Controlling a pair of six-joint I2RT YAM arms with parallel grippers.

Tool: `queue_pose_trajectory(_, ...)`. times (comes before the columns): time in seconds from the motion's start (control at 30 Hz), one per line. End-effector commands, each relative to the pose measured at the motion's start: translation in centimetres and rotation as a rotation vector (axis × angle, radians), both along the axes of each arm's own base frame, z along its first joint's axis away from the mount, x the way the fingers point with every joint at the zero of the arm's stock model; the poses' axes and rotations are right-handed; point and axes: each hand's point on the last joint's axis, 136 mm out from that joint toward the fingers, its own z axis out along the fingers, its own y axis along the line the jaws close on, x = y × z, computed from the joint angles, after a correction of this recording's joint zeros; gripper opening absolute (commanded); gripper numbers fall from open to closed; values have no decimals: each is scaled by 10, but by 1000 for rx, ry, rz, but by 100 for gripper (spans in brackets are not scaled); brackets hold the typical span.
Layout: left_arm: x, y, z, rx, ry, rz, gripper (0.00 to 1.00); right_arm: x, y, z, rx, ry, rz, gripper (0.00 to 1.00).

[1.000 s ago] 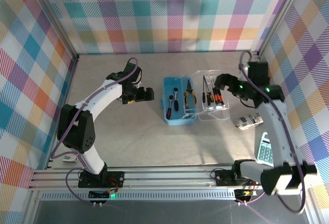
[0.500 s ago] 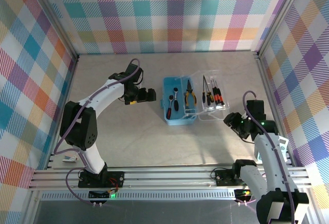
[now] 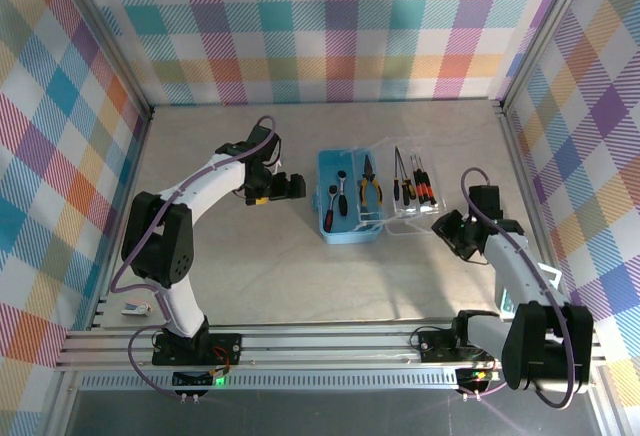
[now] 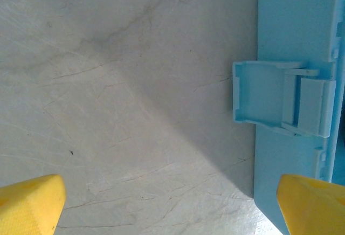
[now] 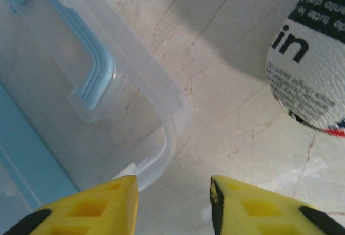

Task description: Pack the tool kit

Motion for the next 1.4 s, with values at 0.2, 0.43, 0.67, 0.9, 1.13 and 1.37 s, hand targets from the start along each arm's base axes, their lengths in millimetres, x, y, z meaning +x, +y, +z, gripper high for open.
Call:
queue_pose_trajectory(0.2, 7, -7, 2, -5, 5, -34, 100, 22, -15, -13, -53, -18, -65, 28)
queue_pose_trajectory(0.43, 8, -14, -26, -10, 56, -35, 100, 28, -10, -23, -88, 2, -28, 9)
queue_pose_trajectory(0.67, 20, -38, -54, -60, 91, -37, 100, 31, -4, 5, -152, -36, 38, 0)
queue_pose_trajectory(0.9, 24, -59, -57, -85, 82, -60, 100, 32, 8, 46, -261, -96, 125, 0)
queue_pose_trajectory(1.13, 23, -71, -51, -102, 71, -77, 100, 36, 28, 92, -374, -166, 222, 0)
queue_pose_trajectory(1.37, 21, -77, -47, -127, 59, -84, 100, 37, 77, 131, -452, -235, 363, 0)
